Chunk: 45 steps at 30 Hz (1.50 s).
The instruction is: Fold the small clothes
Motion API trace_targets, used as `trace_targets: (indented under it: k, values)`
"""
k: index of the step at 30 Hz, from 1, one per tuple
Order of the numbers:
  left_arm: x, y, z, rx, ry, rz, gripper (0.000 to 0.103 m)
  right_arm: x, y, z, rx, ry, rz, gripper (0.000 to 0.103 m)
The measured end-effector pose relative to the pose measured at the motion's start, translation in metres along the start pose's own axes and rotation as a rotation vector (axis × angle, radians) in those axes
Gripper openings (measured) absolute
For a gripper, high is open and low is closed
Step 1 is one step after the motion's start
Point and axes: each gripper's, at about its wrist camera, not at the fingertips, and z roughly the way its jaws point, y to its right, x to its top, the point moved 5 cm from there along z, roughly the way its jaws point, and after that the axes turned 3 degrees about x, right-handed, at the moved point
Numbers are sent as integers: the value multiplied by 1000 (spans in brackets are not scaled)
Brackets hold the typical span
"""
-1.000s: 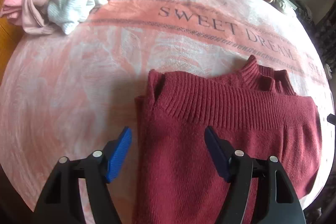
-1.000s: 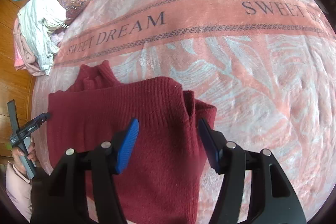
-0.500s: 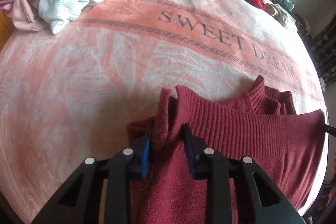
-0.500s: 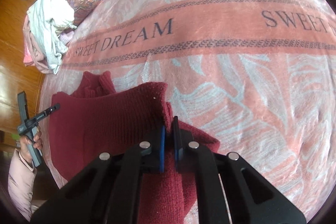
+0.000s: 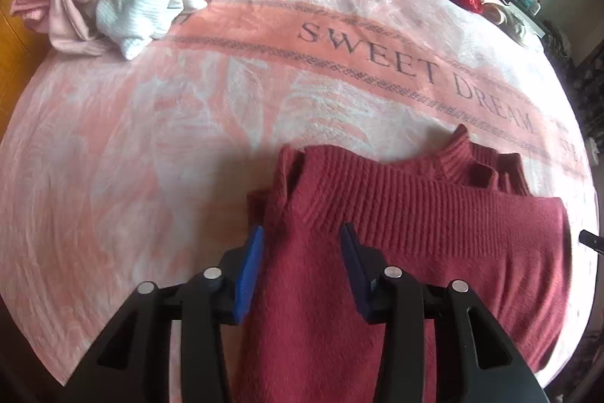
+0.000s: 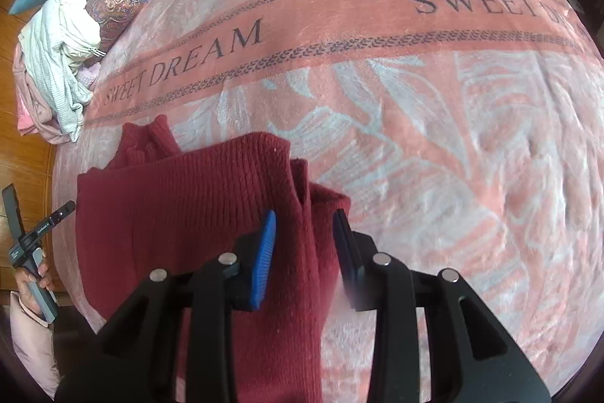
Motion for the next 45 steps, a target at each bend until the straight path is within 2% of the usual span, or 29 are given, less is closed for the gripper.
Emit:
trace_targets:
  k: [2,5,7,9,11,15,18,20,26,28,31,32,33,36,41,45]
  values:
    - [-14,2,-16,-30,-12,-16,60,-17,-2,-14,36,3,13,40]
    - [-38,5,-32,-64,-10,-13,64,-50,-8,-26,73,-10,16,44]
    - [-53,6,-39,-41,2,21,71,-72,-9,-27,33,-29,-7,45]
    - [-68,6,-42,-12,20,65,72,-92,-5,-23,14,-59,-13,52]
    - [-79,5,-42,1,34,83,72,-105,-2,-19,8,-79,-9,53]
    - [-85,2,-33,-26,39,72,72,-111,4,-12,17,-86,10,61]
    - [-84,1,-25,-35,35,59,72,-115,3,1,51,-128,15,59]
    - [-84,2,-18,-40,21,41,72,-116,0,11,40,-154,-4,59]
    - [-93,9,9,23,-34,115,73,-123,-9,36,30,-200,-27,61]
    - [-97,7,21,30,-65,113,78,-124,-10,40,24,-190,-35,62]
    - [-99,-3,31,-16,-108,33,82,-125,-10,40,39,-179,-35,55]
    - [-98,-5,32,-32,-121,16,82,-126,-12,40,71,-184,-32,40]
    - [-98,-6,32,-37,-125,19,82,-128,-14,40,95,-193,-23,34]
    - [-101,-4,32,-23,-111,47,83,-130,-19,38,69,-185,-61,28]
    - [-103,-4,34,-27,-109,59,85,-127,-24,31,34,-200,-30,22]
    - [-97,-7,28,-39,-106,86,84,-120,-44,13,-43,-184,-65,21]
